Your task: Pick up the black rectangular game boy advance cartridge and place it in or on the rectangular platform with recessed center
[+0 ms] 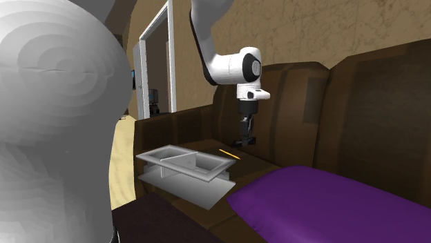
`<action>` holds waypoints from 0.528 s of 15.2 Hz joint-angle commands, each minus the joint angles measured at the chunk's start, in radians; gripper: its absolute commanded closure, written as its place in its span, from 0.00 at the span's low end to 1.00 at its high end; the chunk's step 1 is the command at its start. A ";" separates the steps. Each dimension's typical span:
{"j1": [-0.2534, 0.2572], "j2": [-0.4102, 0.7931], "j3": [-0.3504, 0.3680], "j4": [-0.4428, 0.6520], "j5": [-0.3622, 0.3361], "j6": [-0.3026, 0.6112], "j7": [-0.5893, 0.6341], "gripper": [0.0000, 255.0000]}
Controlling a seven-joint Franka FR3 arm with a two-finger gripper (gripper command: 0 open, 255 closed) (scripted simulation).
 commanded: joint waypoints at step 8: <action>0.071 -0.136 0.052 -0.148 0.008 0.012 0.119 1.00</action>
